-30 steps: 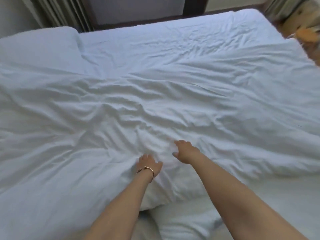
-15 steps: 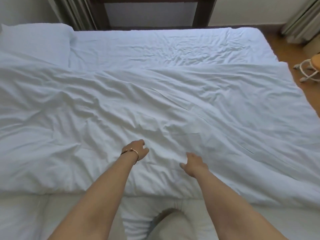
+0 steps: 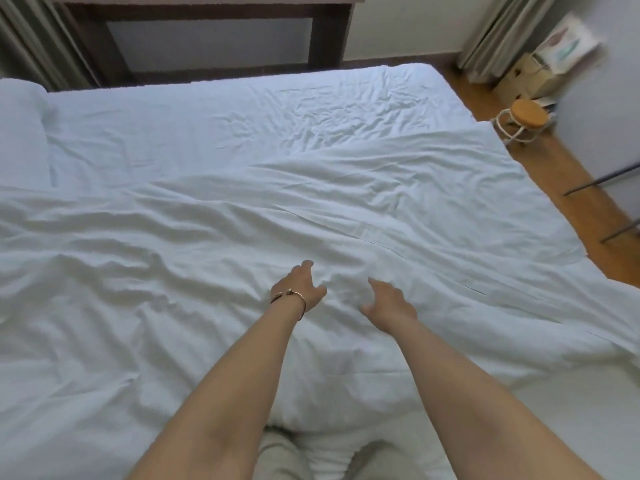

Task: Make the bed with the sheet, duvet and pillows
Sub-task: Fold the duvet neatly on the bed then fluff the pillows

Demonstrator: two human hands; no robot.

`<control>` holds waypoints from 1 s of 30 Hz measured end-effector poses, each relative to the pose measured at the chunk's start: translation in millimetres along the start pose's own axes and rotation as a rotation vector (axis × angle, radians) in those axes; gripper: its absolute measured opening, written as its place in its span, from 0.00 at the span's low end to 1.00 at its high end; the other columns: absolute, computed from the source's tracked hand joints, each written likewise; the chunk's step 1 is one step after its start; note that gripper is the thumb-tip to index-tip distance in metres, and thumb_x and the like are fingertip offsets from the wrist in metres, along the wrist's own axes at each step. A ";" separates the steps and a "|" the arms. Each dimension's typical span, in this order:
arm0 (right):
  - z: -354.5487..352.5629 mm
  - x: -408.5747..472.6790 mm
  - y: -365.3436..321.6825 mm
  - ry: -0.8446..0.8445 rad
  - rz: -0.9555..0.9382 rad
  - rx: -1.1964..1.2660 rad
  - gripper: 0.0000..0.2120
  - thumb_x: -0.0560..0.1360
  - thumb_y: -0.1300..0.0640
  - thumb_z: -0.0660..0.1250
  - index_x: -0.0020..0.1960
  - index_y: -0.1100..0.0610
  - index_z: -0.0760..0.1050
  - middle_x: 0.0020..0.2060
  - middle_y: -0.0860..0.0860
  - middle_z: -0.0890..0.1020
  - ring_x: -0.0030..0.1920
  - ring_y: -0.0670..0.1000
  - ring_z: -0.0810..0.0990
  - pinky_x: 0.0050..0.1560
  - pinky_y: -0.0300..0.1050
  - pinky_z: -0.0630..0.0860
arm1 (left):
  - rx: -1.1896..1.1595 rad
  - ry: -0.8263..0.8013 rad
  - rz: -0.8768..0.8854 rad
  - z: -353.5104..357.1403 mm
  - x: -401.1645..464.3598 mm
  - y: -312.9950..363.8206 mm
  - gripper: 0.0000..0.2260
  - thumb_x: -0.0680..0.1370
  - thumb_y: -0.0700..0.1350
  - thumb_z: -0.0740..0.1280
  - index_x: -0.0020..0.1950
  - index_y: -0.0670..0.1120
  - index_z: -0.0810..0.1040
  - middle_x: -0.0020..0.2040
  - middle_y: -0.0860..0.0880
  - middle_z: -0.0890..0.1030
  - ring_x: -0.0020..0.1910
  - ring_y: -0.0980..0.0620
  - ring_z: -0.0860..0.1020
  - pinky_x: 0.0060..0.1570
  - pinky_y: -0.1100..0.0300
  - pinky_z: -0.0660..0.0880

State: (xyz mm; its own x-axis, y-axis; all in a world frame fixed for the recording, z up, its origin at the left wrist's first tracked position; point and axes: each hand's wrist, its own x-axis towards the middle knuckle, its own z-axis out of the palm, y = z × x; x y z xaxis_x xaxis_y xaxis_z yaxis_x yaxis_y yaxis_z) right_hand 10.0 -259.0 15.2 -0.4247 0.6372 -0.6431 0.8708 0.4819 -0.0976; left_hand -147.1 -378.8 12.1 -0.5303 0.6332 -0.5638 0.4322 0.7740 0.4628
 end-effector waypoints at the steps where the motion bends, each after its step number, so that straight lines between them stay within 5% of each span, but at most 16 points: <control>1: -3.4 -1.4 -3.1 0.005 0.039 0.028 0.33 0.79 0.45 0.60 0.79 0.47 0.49 0.76 0.50 0.58 0.75 0.55 0.58 0.68 0.54 0.65 | 0.015 -0.023 0.022 -4.8 2.8 -1.4 0.29 0.77 0.56 0.61 0.76 0.52 0.57 0.70 0.51 0.69 0.62 0.47 0.74 0.53 0.53 0.72; 9: -20.9 2.6 11.8 -0.054 0.174 0.085 0.28 0.80 0.43 0.56 0.78 0.48 0.55 0.75 0.50 0.62 0.72 0.55 0.64 0.64 0.53 0.67 | 0.154 -0.137 0.079 -4.3 21.4 20.8 0.25 0.78 0.55 0.59 0.73 0.51 0.63 0.62 0.50 0.76 0.56 0.47 0.76 0.48 0.56 0.73; 15: -64.5 24.4 134.5 0.072 0.303 0.153 0.27 0.81 0.42 0.55 0.77 0.49 0.56 0.73 0.52 0.65 0.70 0.56 0.69 0.61 0.52 0.70 | -0.008 -0.126 0.095 33.3 33.4 84.0 0.20 0.78 0.54 0.60 0.69 0.52 0.69 0.59 0.52 0.77 0.55 0.49 0.77 0.52 0.54 0.75; 18: -80.8 62.8 205.0 0.072 0.316 0.165 0.31 0.80 0.48 0.59 0.78 0.45 0.47 0.74 0.54 0.61 0.66 0.59 0.71 0.56 0.51 0.74 | -0.136 -0.086 0.132 71.4 51.3 145.6 0.19 0.78 0.55 0.61 0.69 0.53 0.68 0.50 0.54 0.78 0.51 0.50 0.78 0.49 0.56 0.76; 21: -72.7 119.0 260.1 0.023 0.375 0.192 0.42 0.79 0.54 0.63 0.75 0.34 0.35 0.77 0.53 0.39 0.75 0.67 0.52 0.66 0.64 0.68 | -0.218 -0.067 0.100 125.6 86.6 209.9 0.23 0.78 0.54 0.62 0.73 0.59 0.62 0.48 0.51 0.78 0.48 0.48 0.79 0.50 0.52 0.78; 23: -53.8 149.7 295.7 -0.016 0.435 0.242 0.49 0.75 0.47 0.69 0.71 0.29 0.30 0.72 0.51 0.24 0.74 0.69 0.35 0.67 0.73 0.59 | -0.173 -0.040 0.039 162.0 116.0 244.5 0.29 0.79 0.52 0.62 0.76 0.62 0.52 0.45 0.48 0.78 0.46 0.46 0.79 0.45 0.53 0.78; 26: -28.8 172.0 354.0 0.002 0.516 0.326 0.57 0.67 0.39 0.75 0.67 0.26 0.26 0.65 0.50 0.16 0.71 0.70 0.28 0.64 0.78 0.56 | 0.019 -0.052 -0.084 201.8 149.8 280.2 0.40 0.77 0.54 0.65 0.74 0.67 0.37 0.44 0.47 0.75 0.42 0.45 0.77 0.38 0.56 0.73; 28: -23.3 177.3 392.2 0.074 0.529 0.388 0.53 0.67 0.42 0.76 0.70 0.24 0.36 0.67 0.49 0.17 0.72 0.67 0.27 0.65 0.77 0.53 | 0.135 -0.104 -0.203 218.5 166.2 293.6 0.42 0.75 0.57 0.68 0.74 0.68 0.38 0.52 0.45 0.75 0.46 0.44 0.77 0.40 0.56 0.72; 30: -24.7 185.2 423.7 0.176 0.412 0.460 0.35 0.73 0.54 0.72 0.72 0.32 0.59 0.74 0.49 0.28 0.74 0.63 0.30 0.71 0.70 0.52 | 0.158 -0.079 -0.292 229.6 176.1 301.6 0.33 0.75 0.58 0.67 0.74 0.62 0.53 0.57 0.43 0.72 0.54 0.42 0.75 0.45 0.54 0.71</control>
State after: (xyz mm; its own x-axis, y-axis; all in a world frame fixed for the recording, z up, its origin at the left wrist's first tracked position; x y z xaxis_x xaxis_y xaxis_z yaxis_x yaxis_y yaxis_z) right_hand 294.1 78.1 -126.5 -0.0332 0.8231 -0.5669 0.9718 -0.1059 -0.2106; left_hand 57.3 -33.4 -104.7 -0.5931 0.3783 -0.7107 0.3815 0.9094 0.1656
